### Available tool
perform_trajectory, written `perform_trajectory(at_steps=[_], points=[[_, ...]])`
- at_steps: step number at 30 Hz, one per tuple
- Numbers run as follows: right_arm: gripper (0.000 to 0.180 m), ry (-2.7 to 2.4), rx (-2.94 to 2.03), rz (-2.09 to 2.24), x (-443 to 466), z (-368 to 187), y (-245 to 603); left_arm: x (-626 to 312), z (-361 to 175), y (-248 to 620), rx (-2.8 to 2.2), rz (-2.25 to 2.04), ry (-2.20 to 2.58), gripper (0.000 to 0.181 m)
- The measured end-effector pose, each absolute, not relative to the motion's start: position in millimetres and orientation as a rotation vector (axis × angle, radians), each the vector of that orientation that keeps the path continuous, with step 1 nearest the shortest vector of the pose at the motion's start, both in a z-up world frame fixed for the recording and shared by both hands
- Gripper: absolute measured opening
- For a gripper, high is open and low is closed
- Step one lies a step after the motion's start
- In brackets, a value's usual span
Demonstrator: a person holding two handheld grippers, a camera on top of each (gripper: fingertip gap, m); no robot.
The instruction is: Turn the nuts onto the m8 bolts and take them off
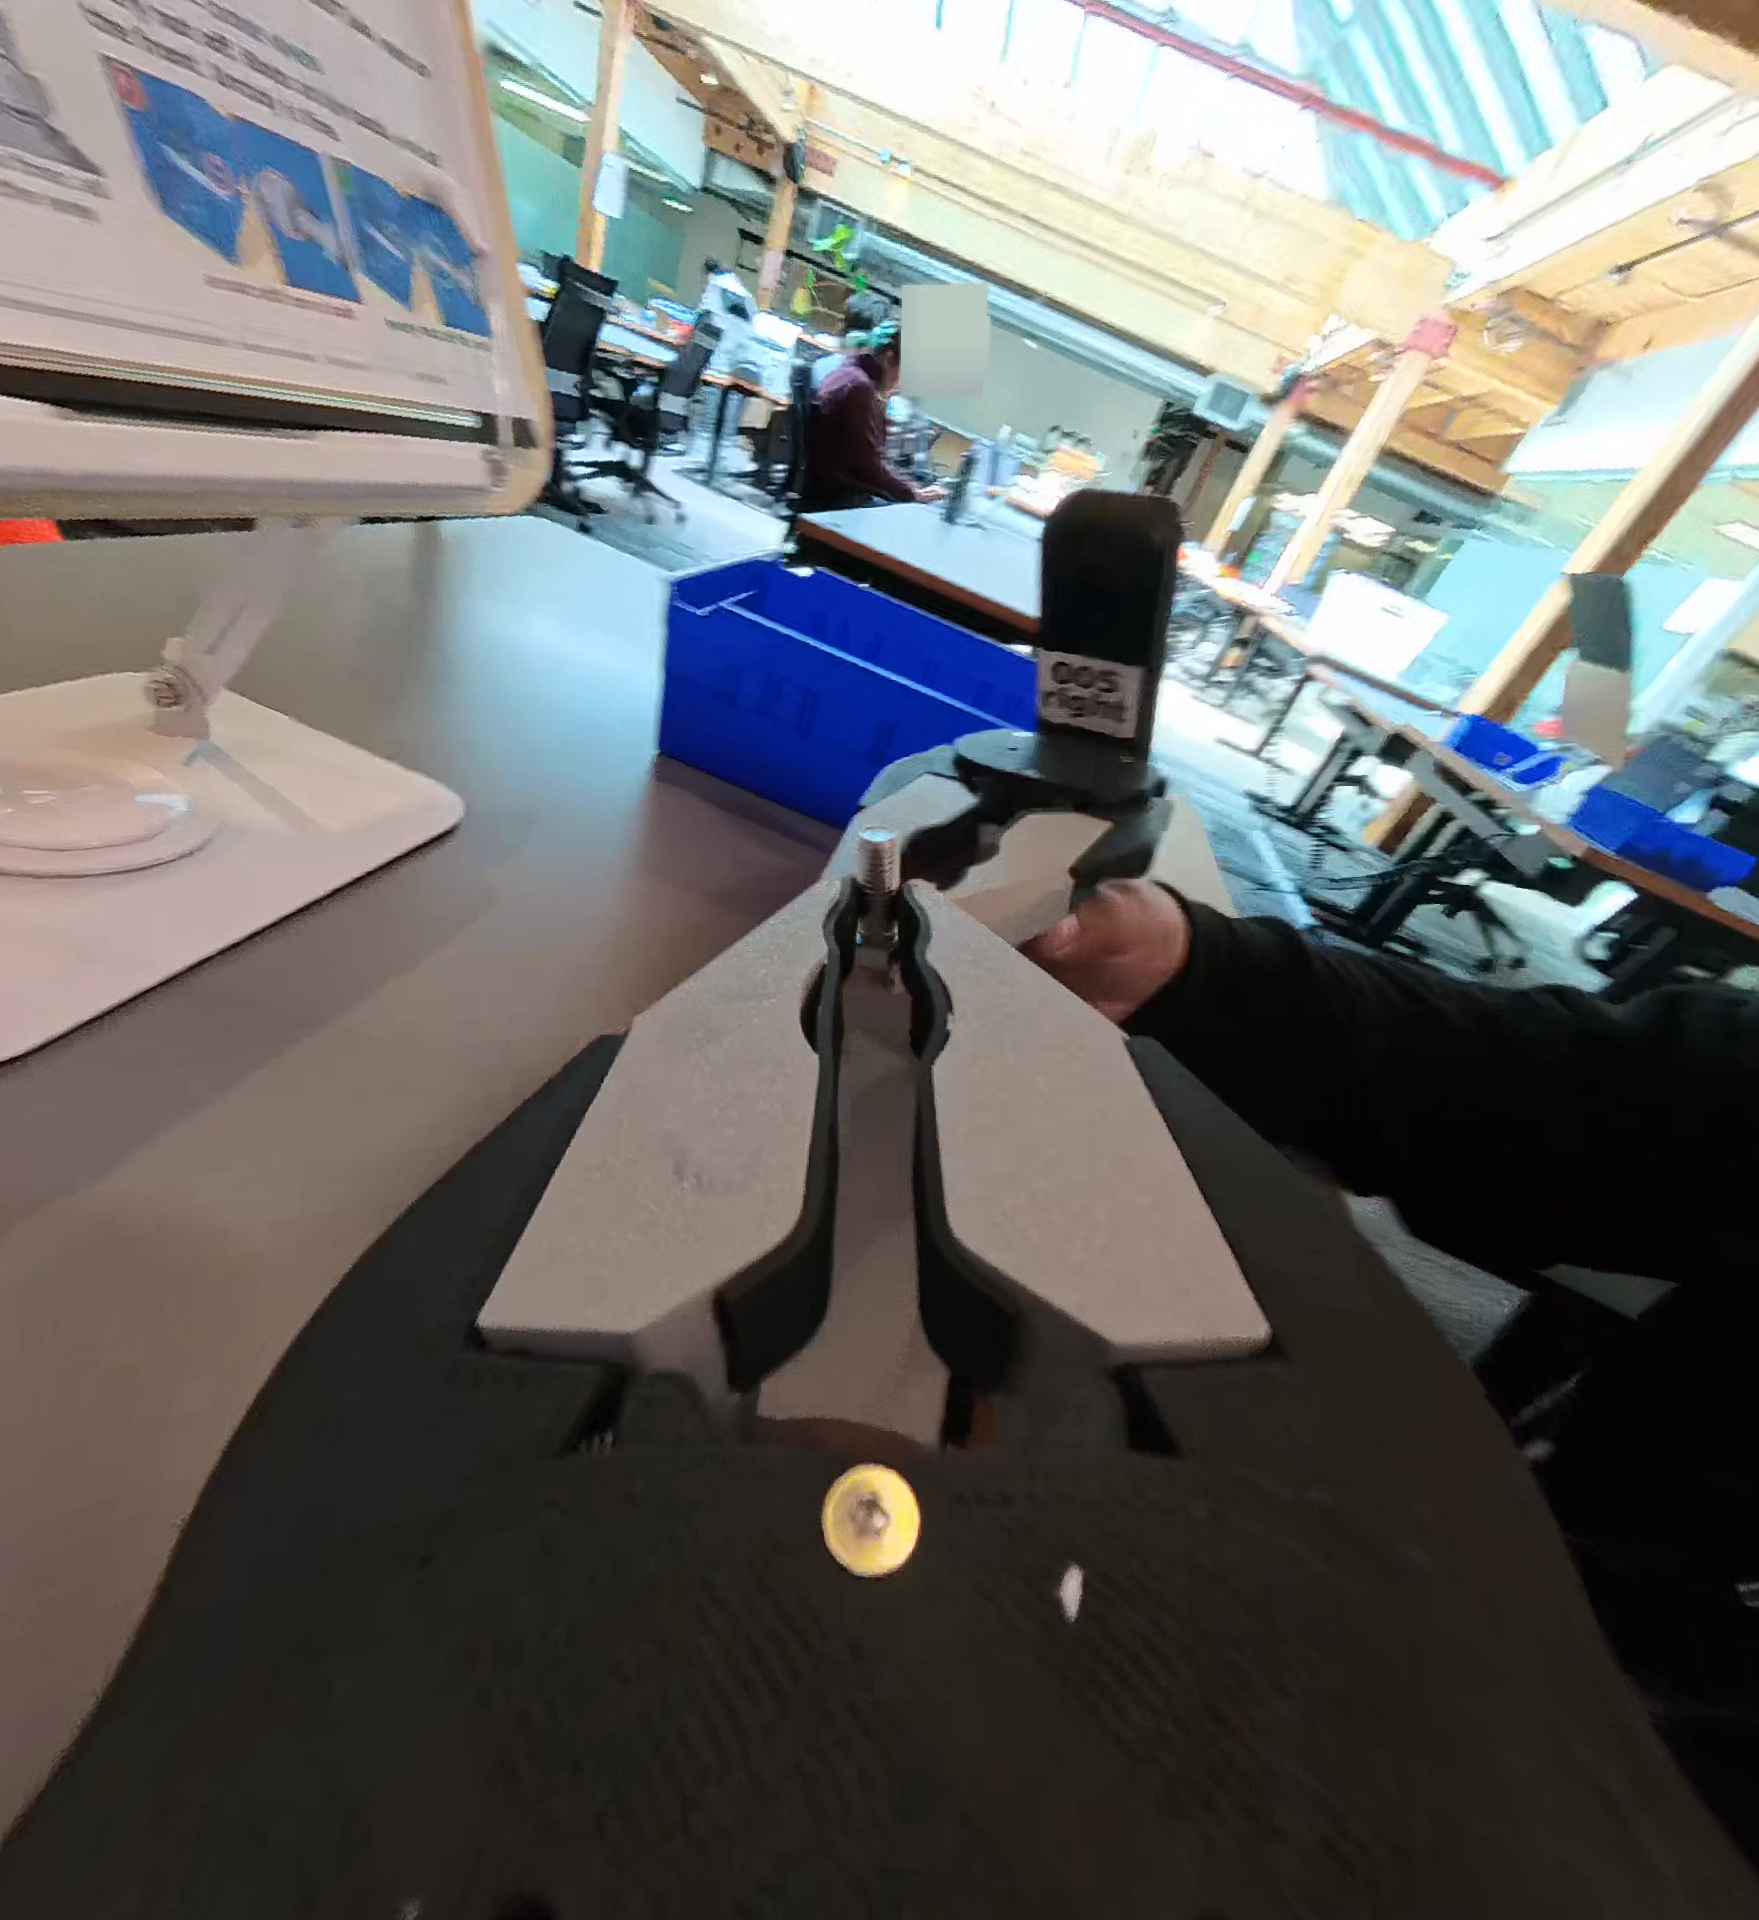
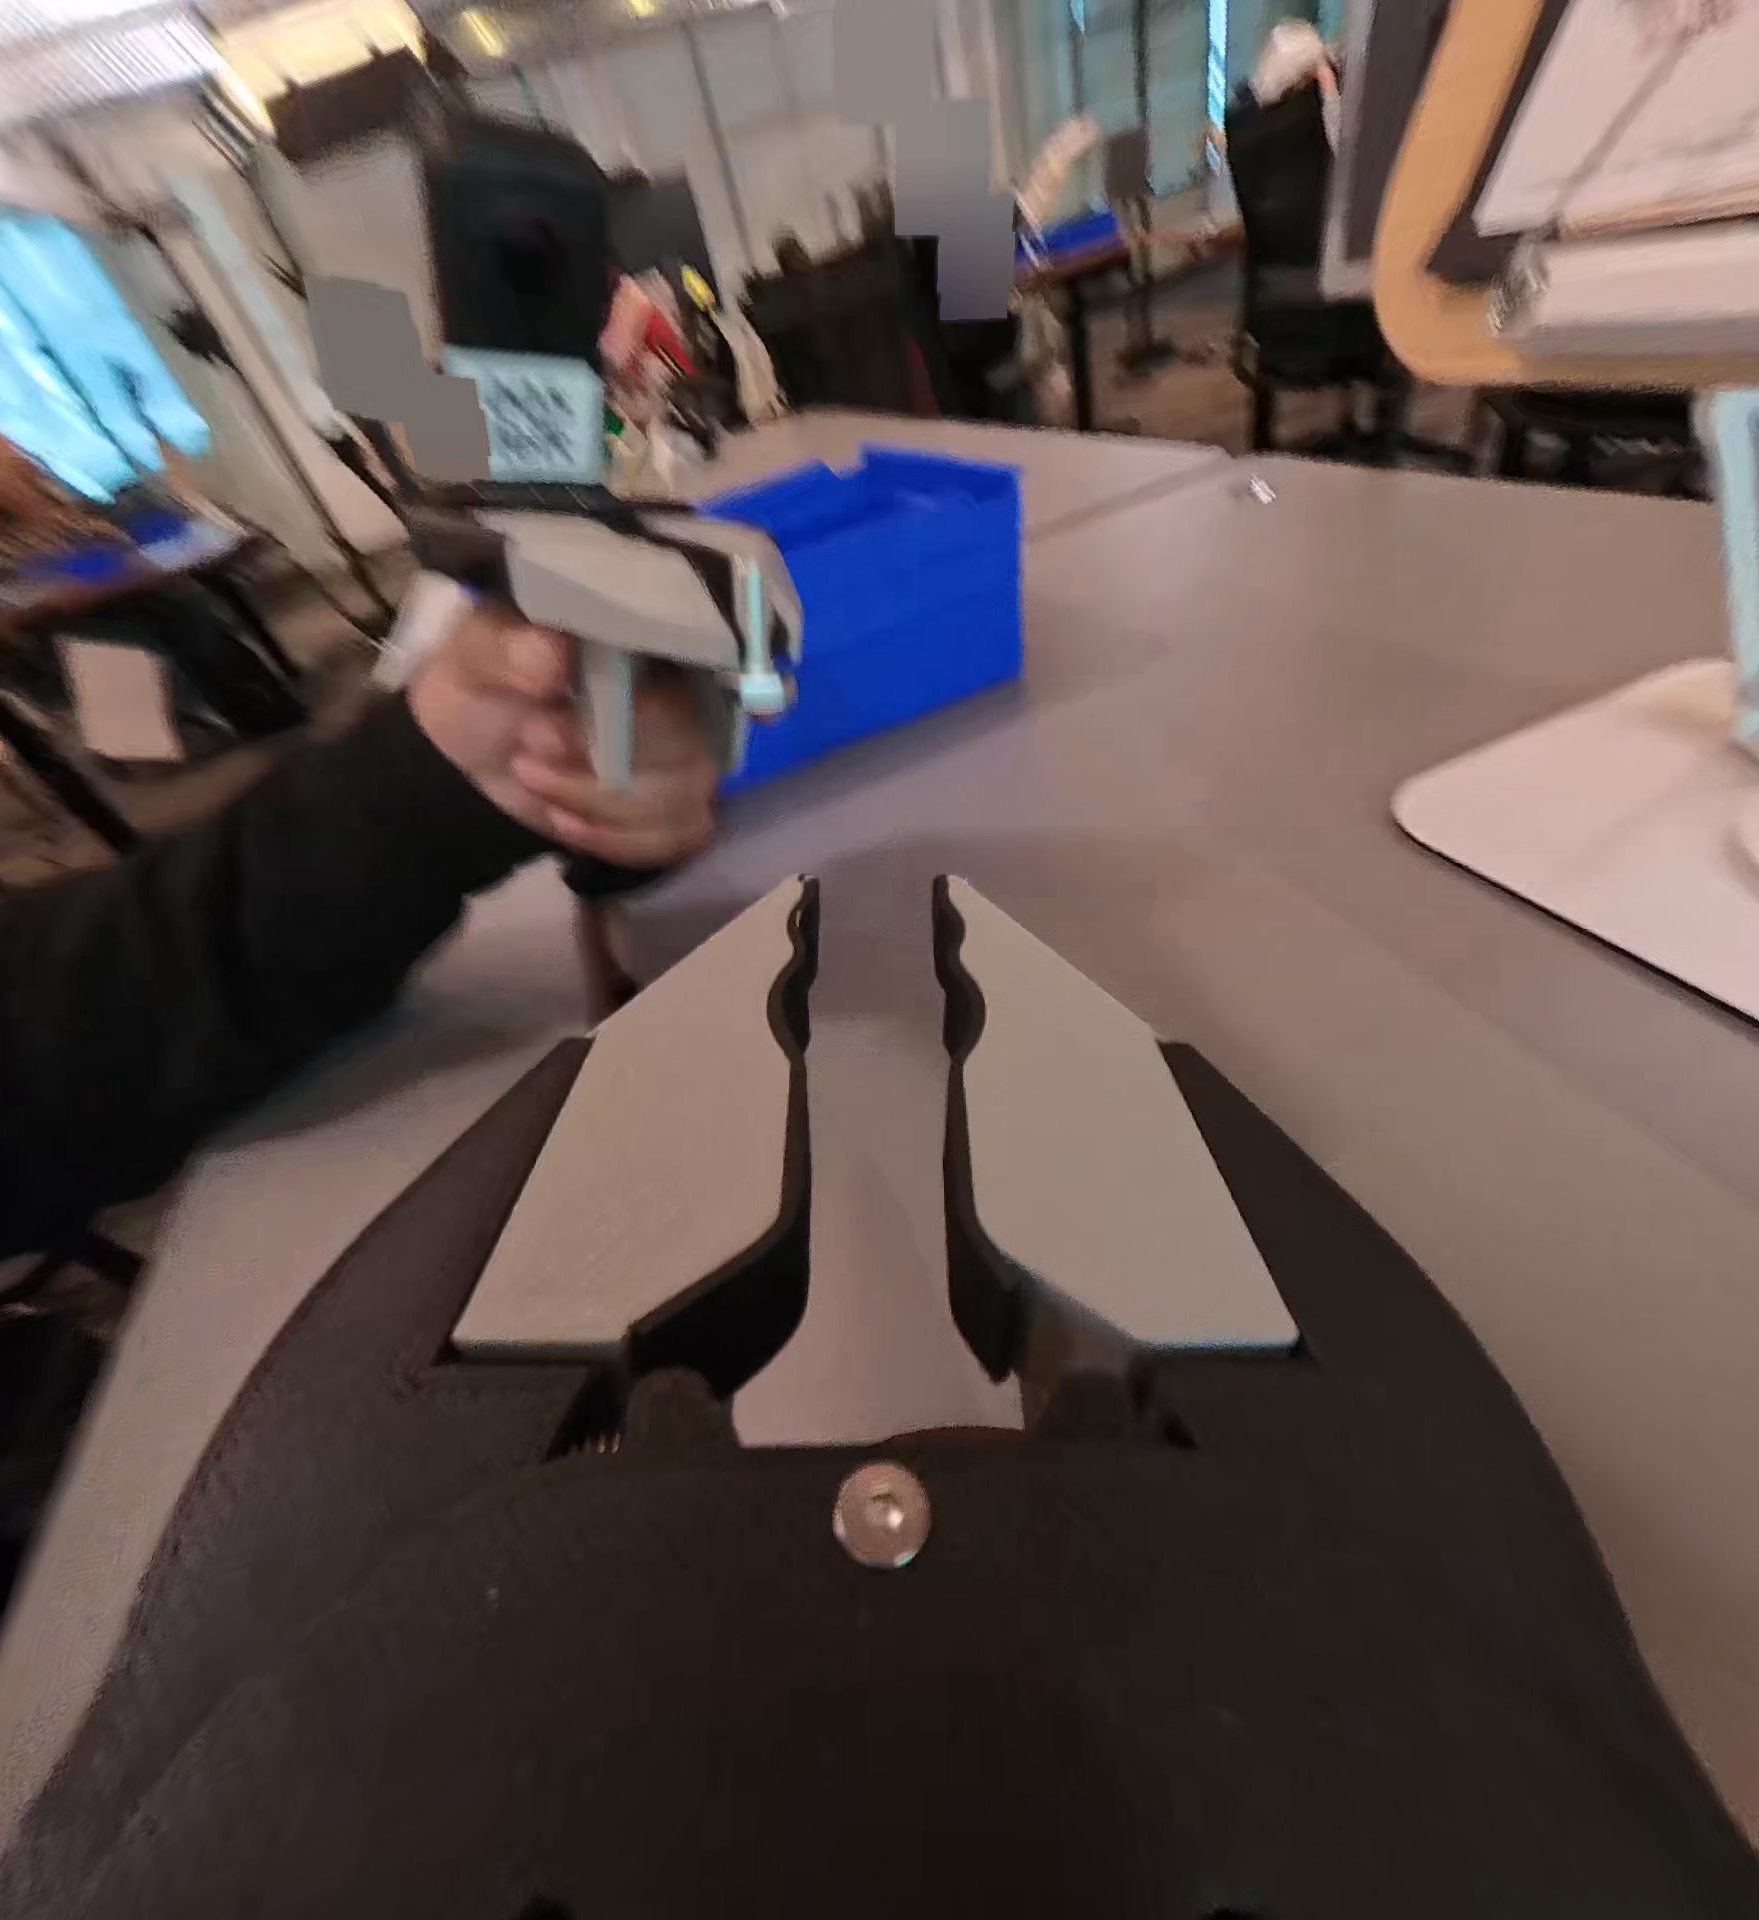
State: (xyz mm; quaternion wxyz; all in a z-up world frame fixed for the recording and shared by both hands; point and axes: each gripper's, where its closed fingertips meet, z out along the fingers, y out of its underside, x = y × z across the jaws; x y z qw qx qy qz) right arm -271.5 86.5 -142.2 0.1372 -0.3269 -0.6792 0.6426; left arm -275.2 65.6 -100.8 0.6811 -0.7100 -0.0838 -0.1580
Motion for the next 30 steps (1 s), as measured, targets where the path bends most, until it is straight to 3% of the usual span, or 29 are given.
perform_trajectory(at_steps=[4,13,21,26,30], points=[[0.022,-2.124,-1.005,1.470,-292.2,-188.9,85.6,-298.7,-111.9,51.2,-1.646,-0.215,-0.245,0.005],[0.032,-2.324,-0.946,1.153,-336.2,-226.3,55.2,-309.8,-117.6,47.7,-1.686,-0.152,-0.275,0.005],[0.028,-2.508,-0.817,1.131,-347.8,-243.1,44.2,-294.3,-102.9,38.5,-1.659,-0.235,-0.196,0.005],[0.012,-2.545,-0.778,1.111,-352.0,-247.0,44.0,-294.1,-100.8,35.3,-1.653,-0.249,-0.193,0.005],[0.011,-2.586,-0.765,1.160,-343.8,-244.4,46.2,-292.9,-107.3,34.9,-1.676,-0.271,-0.187,0.005]])
